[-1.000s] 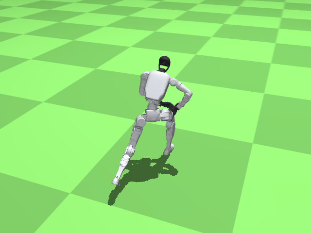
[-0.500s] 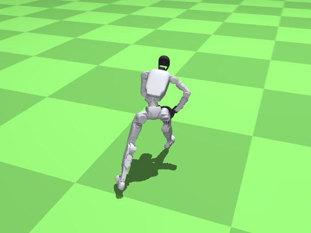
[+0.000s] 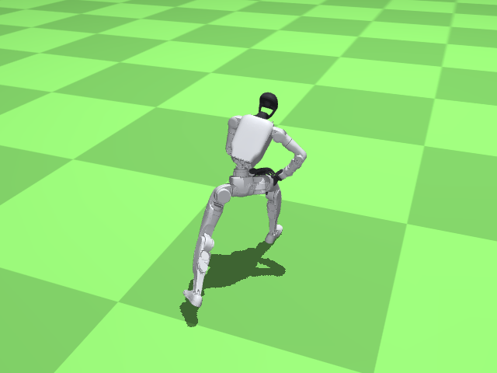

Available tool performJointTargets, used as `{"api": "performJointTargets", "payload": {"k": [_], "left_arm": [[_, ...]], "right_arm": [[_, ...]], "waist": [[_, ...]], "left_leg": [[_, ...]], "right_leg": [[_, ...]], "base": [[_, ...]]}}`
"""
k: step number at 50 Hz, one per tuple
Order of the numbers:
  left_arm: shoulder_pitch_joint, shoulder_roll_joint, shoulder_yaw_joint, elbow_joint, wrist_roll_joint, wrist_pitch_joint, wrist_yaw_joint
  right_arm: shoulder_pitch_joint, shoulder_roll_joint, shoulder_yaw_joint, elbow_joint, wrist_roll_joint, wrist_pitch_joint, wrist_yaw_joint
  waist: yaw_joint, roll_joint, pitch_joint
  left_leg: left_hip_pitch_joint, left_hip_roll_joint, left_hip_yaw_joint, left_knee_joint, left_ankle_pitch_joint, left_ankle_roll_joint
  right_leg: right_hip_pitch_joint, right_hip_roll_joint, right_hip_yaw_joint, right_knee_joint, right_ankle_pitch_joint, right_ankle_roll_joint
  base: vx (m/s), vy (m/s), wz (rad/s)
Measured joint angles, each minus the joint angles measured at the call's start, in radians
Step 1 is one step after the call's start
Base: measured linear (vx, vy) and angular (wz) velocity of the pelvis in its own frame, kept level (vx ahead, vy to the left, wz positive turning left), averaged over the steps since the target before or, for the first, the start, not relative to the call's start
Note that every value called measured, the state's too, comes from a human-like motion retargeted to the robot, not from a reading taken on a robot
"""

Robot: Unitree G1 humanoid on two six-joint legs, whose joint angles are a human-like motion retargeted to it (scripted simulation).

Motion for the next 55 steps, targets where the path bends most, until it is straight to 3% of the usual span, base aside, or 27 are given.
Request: {"api": "performJointTargets", "payload": {"k": [3,5,6,8,10,13,15,17,20,22,23,25,27,30,32,36,40,44,47,50,51,53,55], "left_arm": [[-0.034,-0.084,-0.032,0.264,0.056,-0.002,-0.16],[-0.056,-0.087,-0.076,0.356,0.125,0.008,-0.317],[-0.06,-0.055,-0.089,0.339,0.15,0.001,-0.382],[-0.053,0.037,-0.088,0.254,0.163,-0.031,-0.487],[-0.019,0.162,-0.04,0.112,0.123,-0.068,-0.551],[0.069,0.365,0.071,-0.121,-0.001,-0.075,-0.605],[0.127,0.486,0.139,-0.253,-0.089,-0.052,-0.634],[0.171,0.571,0.194,-0.323,-0.162,-0.02,-0.637],[0.246,0.616,0.244,-0.339,-0.235,-0.012,-0.676],[0.261,0.609,0.244,-0.319,-0.215,-0.005,-0.734],[0.252,0.603,0.235,-0.31,-0.193,-0.006,-0.762],[0.2,0.6,0.205,-0.308,-0.143,-0.005,-0.794],[0.105,0.615,0.163,-0.334,-0.107,-0.009,-0.783],[-0.025,0.678,0.103,-0.403,-0.09,-0.02,-0.716],[-0.081,0.743,0.067,-0.462,-0.128,-0.023,-0.635],[-0.077,0.881,0.016,-0.605,-0.237,-0.031,-0.465],[-0.064,0.971,-0.003,-0.709,-0.247,-0.008,-0.405],[-0.054,0.985,-0.01,-0.724,-0.248,0.019,-0.402],[-0.046,0.951,-0.016,-0.702,-0.253,0.026,-0.395],[-0.039,0.893,-0.024,-0.667,-0.237,0.036,-0.386],[-0.037,0.871,-0.03,-0.651,-0.23,0.035,-0.375],[-0.034,0.823,-0.046,-0.609,-0.223,0.035,-0.349],[-0.02,0.784,-0.06,-0.556,-0.22,0.047,-0.33]], "right_arm": [[0.089,0.179,-0.108,0.268,0.034,0.048,0.11],[0.18,0.335,-0.224,0.444,0.045,0.164,0.204],[0.222,0.407,-0.281,0.506,0.04,0.22,0.227],[0.29,0.524,-0.372,0.594,0.03,0.3,0.241],[0.334,0.595,-0.42,0.629,0.015,0.328,0.21],[0.331,0.635,-0.398,0.618,-0.036,0.332,0.203],[0.29,0.644,-0.359,0.594,-0.087,0.338,0.277],[0.22,0.656,-0.322,0.569,-0.099,0.359,0.39],[0.159,0.665,-0.271,0.517,-0.116,0.358,0.59],[0.149,0.665,-0.251,0.453,-0.119,0.354,0.723],[0.143,0.665,-0.243,0.416,-0.119,0.35,0.787],[0.117,0.667,-0.225,0.354,-0.123,0.345,0.901],[0.065,0.668,-0.21,0.305,-0.121,0.344,0.991],[-0.029,0.68,-0.175,0.255,-0.124,0.343,1.042],[-0.091,0.703,-0.155,0.22,-0.132,0.35,1.039],[-0.114,0.733,-0.142,0.085,-0.164,0.364,0.969],[-0.061,0.714,-0.161,-0.017,-0.241,0.367,0.869],[-0.011,0.711,-0.163,-0.013,-0.306,0.392,0.738],[-0.002,0.692,-0.145,0.002,-0.302,0.413,0.596],[0.01,0.639,-0.137,0.004,-0.267,0.423,0.361],[0.022,0.619,-0.141,0.01,-0.245,0.42,0.204],[0.051,0.602,-0.151,0.048,-0.208,0.409,-0.1],[0.085,0.624,-0.165,0.114,-0.21,0.416,-0.268]], "waist": [[-0.063,-0.012,-0.02],[-0.084,-0.037,-0.062],[-0.078,-0.058,-0.092],[-0.052,-0.113,-0.135],[0.006,-0.169,-0.142],[0.238,-0.17,-0.158],[0.461,-0.157,-0.201],[0.699,-0.155,-0.241],[0.935,-0.181,-0.268],[1.023,-0.23,-0.262],[1.061,-0.258,-0.256],[1.123,-0.32,-0.242],[1.142,-0.389,-0.215],[1.121,-0.429,-0.12],[1.067,-0.452,-0.03],[0.91,-0.523,0.0],[0.842,-0.518,0.0],[0.857,-0.526,0.0],[0.868,-0.539,0.0],[0.86,-0.518,0.0],[0.858,-0.497,0.0],[0.856,-0.442,0.0],[0.859,-0.379,0.0]], "left_leg": [[0.087,0.026,-0.005,-0.116,0.316,-0.046],[0.093,-0.013,-0.06,-0.181,0.526,-0.08],[0.082,-0.068,-0.109,-0.217,0.561,-0.096],[0.07,-0.199,-0.212,-0.295,0.544,-0.125],[0.065,-0.314,-0.259,-0.382,0.47,-0.149],[-0.07,-0.389,-0.117,-0.463,0.453,-0.115],[-0.233,-0.401,-0.007,-0.48,0.462,-0.069],[-0.413,-0.367,0.044,-0.483,0.457,-0.026],[-0.603,-0.354,0.031,-0.5,0.373,-0.013],[-0.696,-0.387,0.023,-0.491,0.349,-0.011],[-0.744,-0.399,0.028,-0.467,0.393,-0.016],[-0.875,-0.404,0.052,-0.342,0.567,-0.03],[-1.088,-0.387,0.081,-0.041,0.639,-0.051],[-1.336,-0.294,0.088,0.42,0.548,-0.095],[-1.386,-0.25,0.085,0.544,0.523,-0.09],[-1.463,-0.21,0.124,0.579,0.548,-0.059],[-1.486,-0.163,0.233,0.504,0.578,-0.013],[-1.446,-0.157,0.321,0.341,0.548,0.015],[-1.403,-0.168,0.342,0.21,0.559,0.033],[-1.352,-0.169,0.343,0.088,0.594,0.063],[-1.332,-0.164,0.337,0.048,0.606,0.065],[-1.294,-0.148,0.322,-0.033,0.63,0.063],[-1.252,-0.121,0.308,-0.115,0.652,0.053]], "right_leg": [[0.167,0.035,-0.111,-0.05,0.001,-0.019],[0.301,0.098,-0.178,-0.217,0.089,-0.018],[0.377,0.153,-0.182,-0.373,0.171,-0.014],[0.552,0.263,-0.138,-0.714,0.319,0.005],[0.721,0.36,-0.037,-0.953,0.341,0.044],[0.841,0.529,0.081,-0.995,0.171,0.024],[0.859,0.62,0.102,-0.888,0.045,-0.042],[0.855,0.652,0.073,-0.691,-0.077,-0.162],[0.952,0.57,0.067,-0.418,-0.159,-0.197],[1.065,0.494,0.142,-0.342,-0.074,-0.143],[1.13,0.46,0.168,-0.347,-0.029,-0.108],[1.236,0.382,0.155,-0.393,-0.047,-0.09],[1.284,0.295,0.076,-0.415,-0.257,-0.114],[1.298,0.24,0.06,-0.307,-0.592,-0.155],[1.25,0.222,0.127,-0.145,-0.689,-0.182],[1.11,0.204,0.185,0.037,-0.707,-0.168],[1.053,0.237,0.186,-0.038,-0.654,-0.141],[1.018,0.256,0.201,-0.262,-0.549,-0.112],[0.974,0.279,0.276,-0.38,-0.402,-0.084],[0.873,0.342,0.427,-0.337,-0.237,-0.038],[0.825,0.37,0.463,-0.289,-0.216,-0.021],[0.716,0.41,0.486,-0.187,-0.212,-0.011],[0.591,0.413,0.435,-0.102,-0.242,-0.052]], "base": [[0.44,-0.46,-0.13],[0.28,-0.41,-0.4],[0.17,-0.34,-0.74],[0.1,-0.29,-1.08],[0.07,-0.24,-1.66],[0.01,-0.13,-2.92],[-0.05,-0.05,-4.11],[-0.04,-0.04,-4.45],[0.08,-0.01,-2.94],[0.14,-0.01,-1.39],[0.11,-0.08,-0.99],[0.03,-0.15,-0.71],[-0.1,-0.22,-0.32],[-0.16,-0.21,-0.62],[-0.17,-0.13,-0.65],[-0.05,-0.04,-0.04],[0.07,0.0,0.26],[0.17,0.04,-0.13],[0.21,0.06,-0.57],[0.21,0.09,-0.76],[0.2,0.09,-0.88],[0.17,0.07,-1.0],[0.14,0.04,-1.21]]}}
